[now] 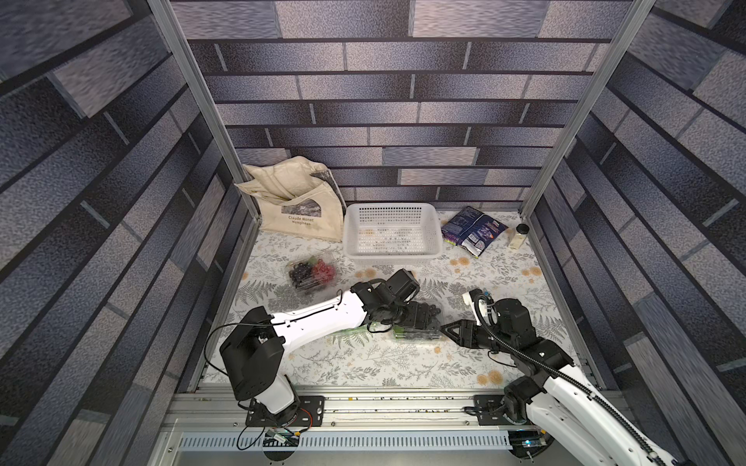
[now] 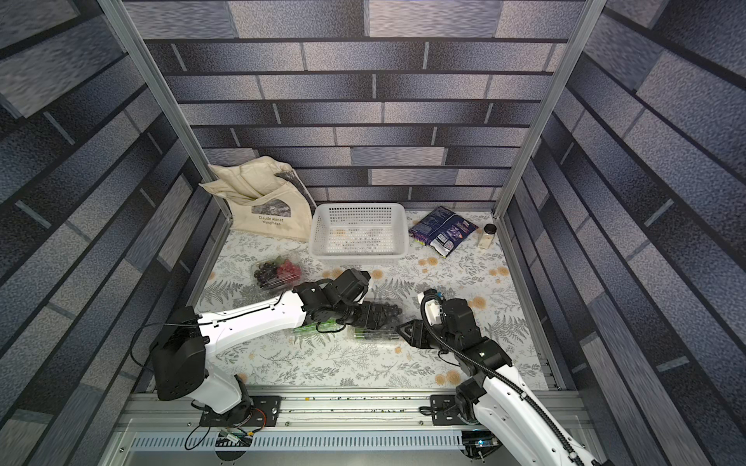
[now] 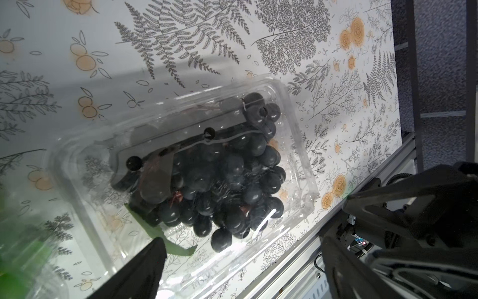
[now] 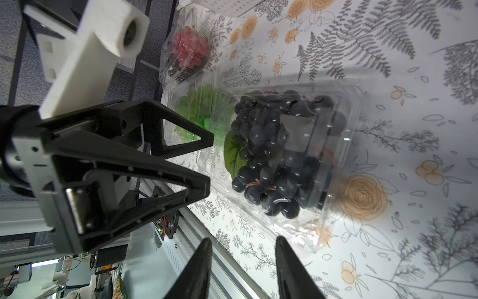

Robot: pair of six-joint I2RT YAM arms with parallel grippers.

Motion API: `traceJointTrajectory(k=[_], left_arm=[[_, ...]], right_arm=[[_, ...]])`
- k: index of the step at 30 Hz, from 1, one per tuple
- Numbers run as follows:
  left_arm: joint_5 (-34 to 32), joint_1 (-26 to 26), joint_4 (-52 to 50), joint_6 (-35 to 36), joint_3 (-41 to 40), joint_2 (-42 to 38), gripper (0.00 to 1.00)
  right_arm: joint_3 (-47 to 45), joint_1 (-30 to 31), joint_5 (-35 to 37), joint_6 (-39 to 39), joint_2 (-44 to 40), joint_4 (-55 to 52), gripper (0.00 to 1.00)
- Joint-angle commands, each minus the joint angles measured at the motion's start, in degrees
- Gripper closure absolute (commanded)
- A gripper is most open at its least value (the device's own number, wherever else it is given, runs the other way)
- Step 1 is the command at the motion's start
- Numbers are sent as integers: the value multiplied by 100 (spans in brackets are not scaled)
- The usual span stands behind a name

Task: Pack grapes into containers
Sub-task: Close the packing box at the center of the board.

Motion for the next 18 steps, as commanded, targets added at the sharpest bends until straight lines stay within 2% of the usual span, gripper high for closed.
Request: traceJointTrajectory(k=[1,11,18], left_arm=[[-155,-68,91,-130,-94,-17,4],[-182,-57,208,-229,-104,22,4],[-114,39,296,-299,-124,47,4]], right_arm=[[-37,102,324,-28,-53,-600,62],[-158,598,546,126,156,-726,65],[-375,878,591,369,701,145,65]])
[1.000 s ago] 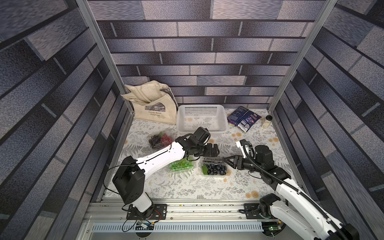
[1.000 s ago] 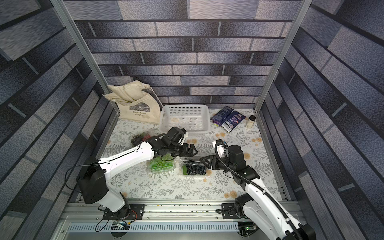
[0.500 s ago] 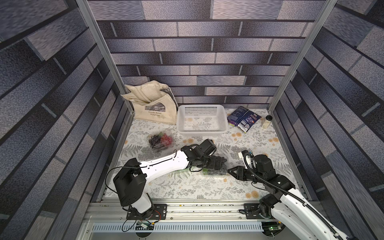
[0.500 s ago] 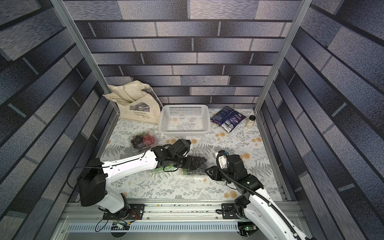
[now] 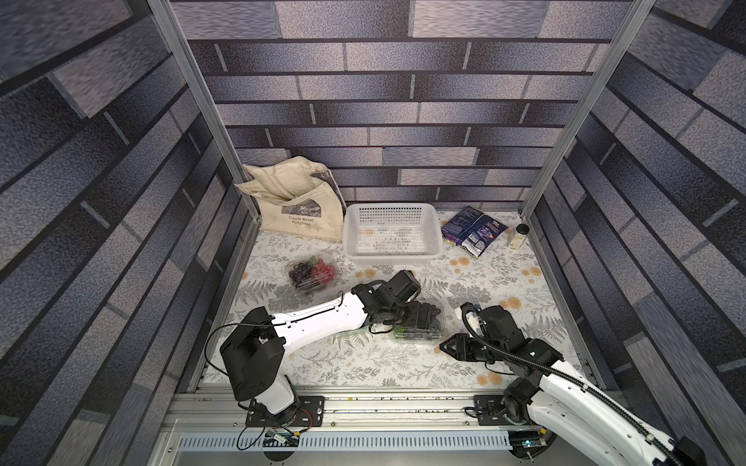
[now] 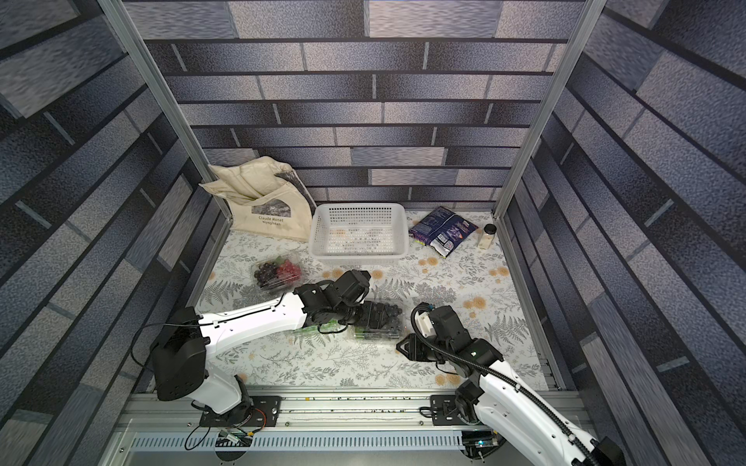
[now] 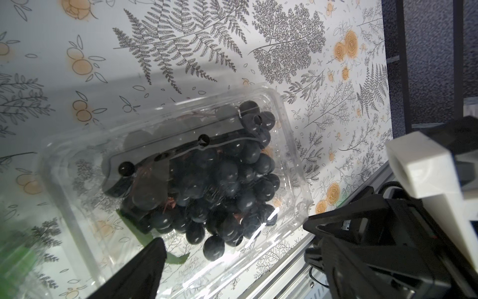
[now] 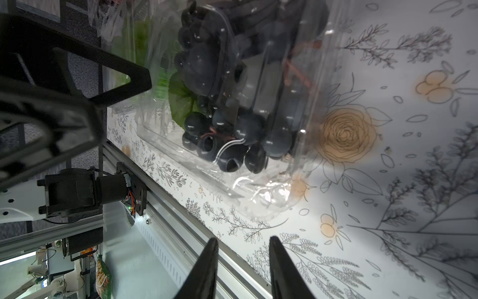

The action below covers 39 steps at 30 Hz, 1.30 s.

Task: Pack grapes into containers
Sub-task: Close the packing box at the center of the board, then adjust the packing box at the center of the board.

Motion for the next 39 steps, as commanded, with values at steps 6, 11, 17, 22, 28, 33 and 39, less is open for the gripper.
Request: traceJointTrajectory(k=[6,11,17,22,28,33,39], left_arm=[[17,142,122,-117,-83,46,3],[61,250,161,-127,-107,64,3],[62,393,173,-108,-87,64,3],[-4,475,170,-68,-44,97,3],[-132,510,-18,119,233,262,3],[-149,516,-329,377,679,507,3],[-210,519,-804,706,1217,771,3]], right_arm=[[-128,119,348,111,747,1036,64],[40,113,376,95,1572,1761,66],[352,119,605,-54,2139,2107,67],[686,112,652,-232,2678,2304,67],[1020,90,669,-463,3079,2247,66],[753,-8,558,-436,2716,2078,63],[317,-465,292,-365,1989,1619,61]])
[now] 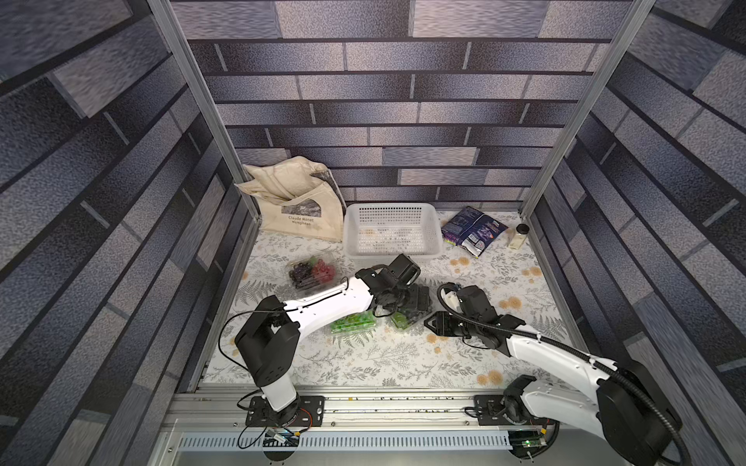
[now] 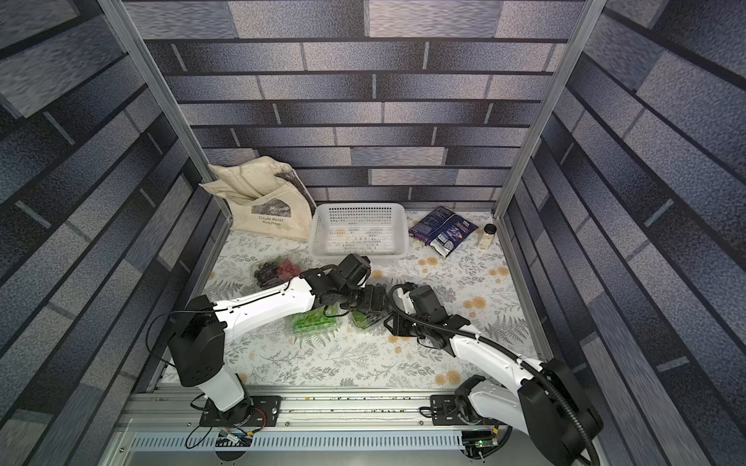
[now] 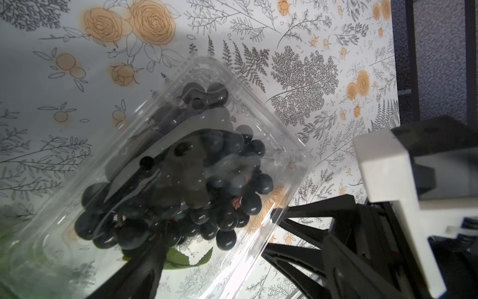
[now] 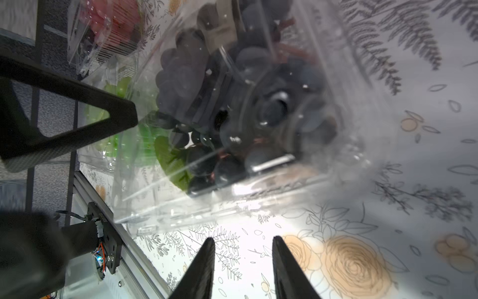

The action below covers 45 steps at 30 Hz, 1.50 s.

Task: Pack grapes into containers
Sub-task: Adjust the packing box at the center of the board.

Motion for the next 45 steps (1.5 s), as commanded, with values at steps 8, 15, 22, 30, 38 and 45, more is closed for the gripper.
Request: traceJointTrajectory(k=[8,15,22,30,38,45], left_arm=[[-222,10,-705,476,585,358,3],[-195,-48,-696,462,560,507,3],[-152,-72,-681,462,519,606,3],[-117,-75,-679,462,506,609,4],[-80,-58,-636,436,467,609,4],[-55,-51,-621,422,454,610,4]], right_arm=[[-538,-933,-669,184,-1050,-531,57],[-691,-1611,-1038,465,-1286,-151,61],[-997,-2143,-1648,981,-931,1047,61],[-1102,-2281,-1920,1514,-122,2545,61],[-1145,-2288,-2107,1836,847,3767,64],[-1208,-2291,-2218,1982,1471,4423,70]])
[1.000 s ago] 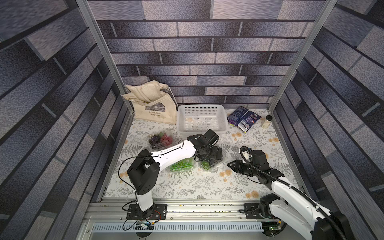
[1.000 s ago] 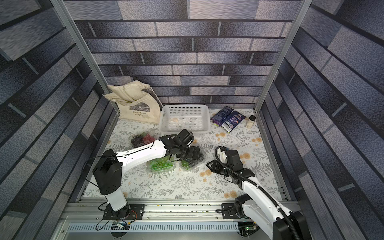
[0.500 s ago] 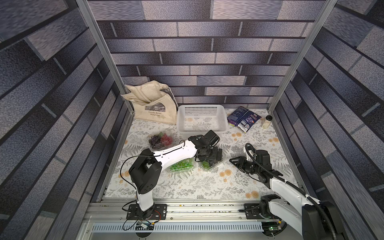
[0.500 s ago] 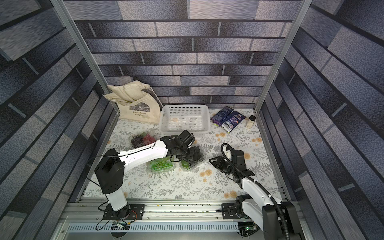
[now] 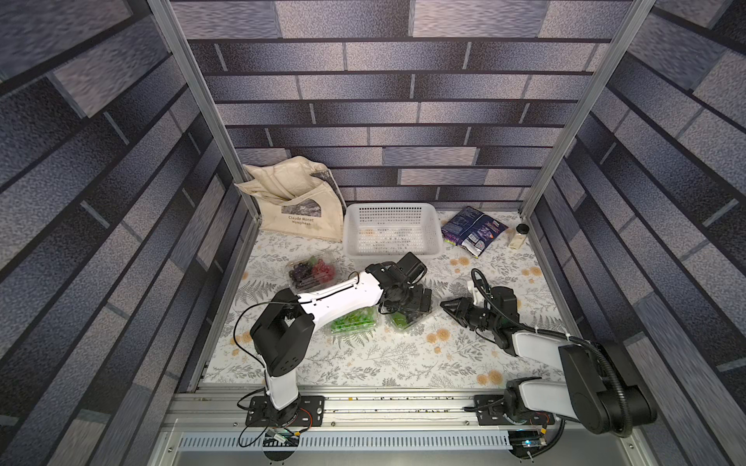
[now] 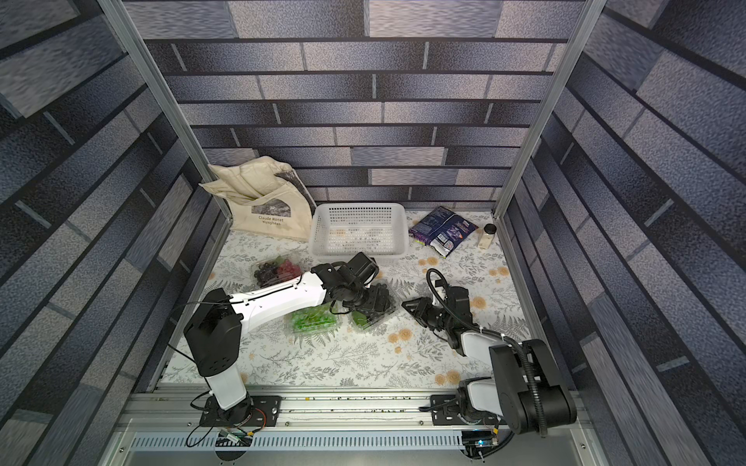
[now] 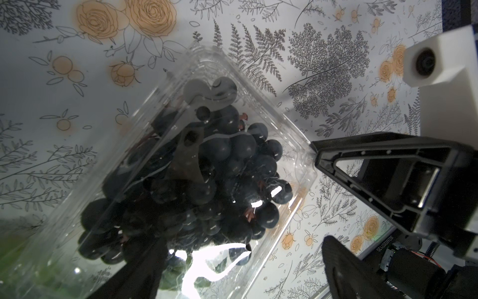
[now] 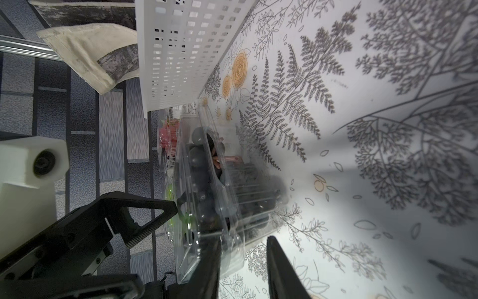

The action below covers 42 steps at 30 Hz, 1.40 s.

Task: Pack grapes into containers
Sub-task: Adjust the packing box at the center of the board, then close the packing box at the center of the board.

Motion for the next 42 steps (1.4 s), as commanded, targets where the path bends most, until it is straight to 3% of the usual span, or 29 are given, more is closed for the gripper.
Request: traceJointTrajectory(k=[1,21,25,28,34,37,42], left_arm=[[69,0,-112,35,10,91,4],[107,21,-16,-52,-47,129,4],[74,59,78,-128,-94,-6,4],[72,123,221,-242,-210,-295,4],[-20,231,303,-476,-611,-1068,3],[-94,199,297,-650,-926,-1344,2],[-84,148,635,-1083,-1515,-1691,1]], right_arm=[[-63,-29,-166,103,209,634,70],[-315,-25,-362,461,986,1749,95],[-345,-26,-333,469,801,1676,83],[-176,-27,-222,237,325,971,73],[617,-27,484,-1114,-1264,-2030,36],[1133,-25,695,-1764,-1683,-3151,28],[1725,-26,686,-2295,-1513,-3769,24]])
